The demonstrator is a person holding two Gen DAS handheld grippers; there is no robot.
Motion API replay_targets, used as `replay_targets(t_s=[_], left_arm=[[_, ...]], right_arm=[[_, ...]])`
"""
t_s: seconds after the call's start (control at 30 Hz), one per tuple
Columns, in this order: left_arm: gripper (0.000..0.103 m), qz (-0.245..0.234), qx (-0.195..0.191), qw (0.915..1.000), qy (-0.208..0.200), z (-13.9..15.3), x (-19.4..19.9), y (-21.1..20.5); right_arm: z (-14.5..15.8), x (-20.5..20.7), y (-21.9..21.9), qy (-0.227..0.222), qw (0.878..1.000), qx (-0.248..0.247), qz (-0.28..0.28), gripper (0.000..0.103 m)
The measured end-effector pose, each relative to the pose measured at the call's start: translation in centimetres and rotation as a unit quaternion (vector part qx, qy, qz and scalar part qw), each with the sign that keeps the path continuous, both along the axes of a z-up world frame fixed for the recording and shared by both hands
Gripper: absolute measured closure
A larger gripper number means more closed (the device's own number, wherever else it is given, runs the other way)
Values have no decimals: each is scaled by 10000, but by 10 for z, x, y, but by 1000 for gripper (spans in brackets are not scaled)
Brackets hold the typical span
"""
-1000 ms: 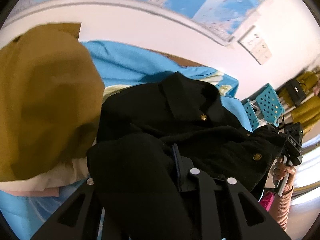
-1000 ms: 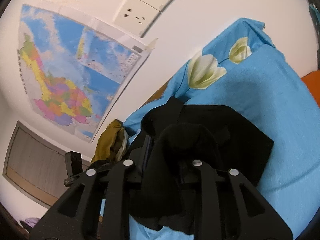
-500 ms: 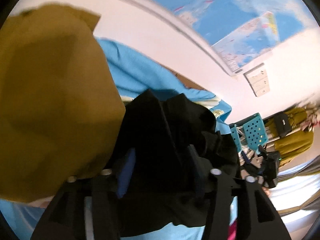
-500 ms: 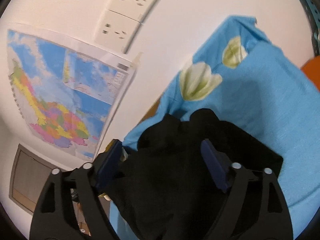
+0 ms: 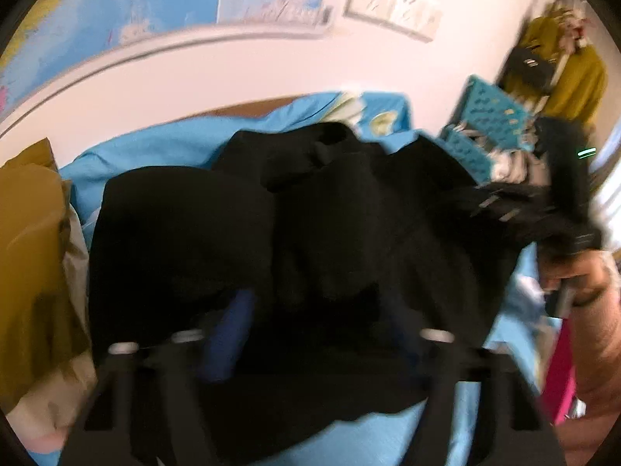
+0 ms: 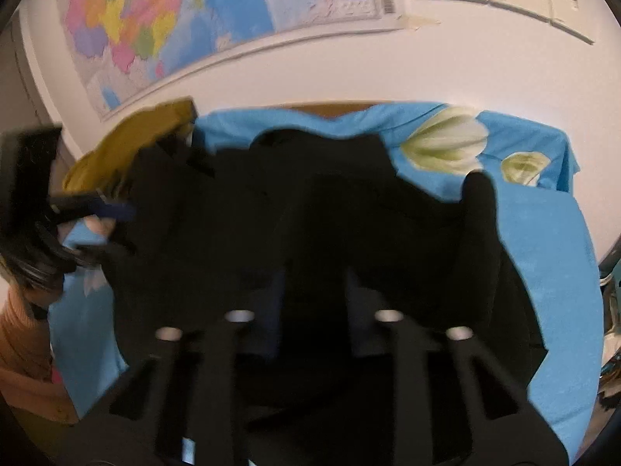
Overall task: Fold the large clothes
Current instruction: 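Grasp the folded black shirt with both grippers and lift it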
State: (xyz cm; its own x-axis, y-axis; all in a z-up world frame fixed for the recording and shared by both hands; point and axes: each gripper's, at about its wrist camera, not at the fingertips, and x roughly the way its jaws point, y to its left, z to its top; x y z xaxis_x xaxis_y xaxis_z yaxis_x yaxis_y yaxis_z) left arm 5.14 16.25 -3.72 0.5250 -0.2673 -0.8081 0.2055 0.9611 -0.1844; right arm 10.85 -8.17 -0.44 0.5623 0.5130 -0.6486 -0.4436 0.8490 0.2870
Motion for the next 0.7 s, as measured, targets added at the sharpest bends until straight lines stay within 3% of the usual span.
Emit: replay_targets(t_s=[0.07,0.17,0.2,0.23,0.3,0.37,0.4,0.5,0.53,0.6,0.63,0.67,0.7], left_arm=[[81,73,-386,9991,165,-2,17,4],[89,271,-674,9972,-172,15,34,13],[90,410,-554,9969,-370,23,38,12],[91,515,-365,9969,-475,26,41,11],[91,726,12,9963,-468,18,50,9],[90,915,483,9944,-204,-2,58,10],[91,974,574,9936,25,-18,62,14],[91,953,108,9954,-34,-23,51,31],[87,953,-108,9953,-115,-18,44,38],[67,987,-263,9940,-379,-6,25,47],[40,1084,-135,9919,-654,3,8,49],[28,1170,23,9894,-860,9,-1,47],[28,1198,250,9860,-1128,14,-20,50]], right_arm=[[30,-2,-8,-417,9987,288,-104,93],[64,-1,-9,-1062,9931,377,-334,93],[65,4,-7,-1124,9922,376,-374,93],[60,14,-1,-1084,9930,254,-386,94],[32,42,9,-540,9977,-76,-405,94],[-7,63,14,194,9984,-356,-396,92],[-15,66,18,312,9978,-458,-365,91],[-22,59,9,328,9971,-501,-476,68],[-15,52,0,239,9977,-337,-538,58],[0,34,-17,24,9988,-15,-489,50],[9,19,-30,-173,9986,111,-491,43],[16,3,-44,-355,9977,202,-548,34],[17,-8,-55,-438,9969,271,-590,30]])
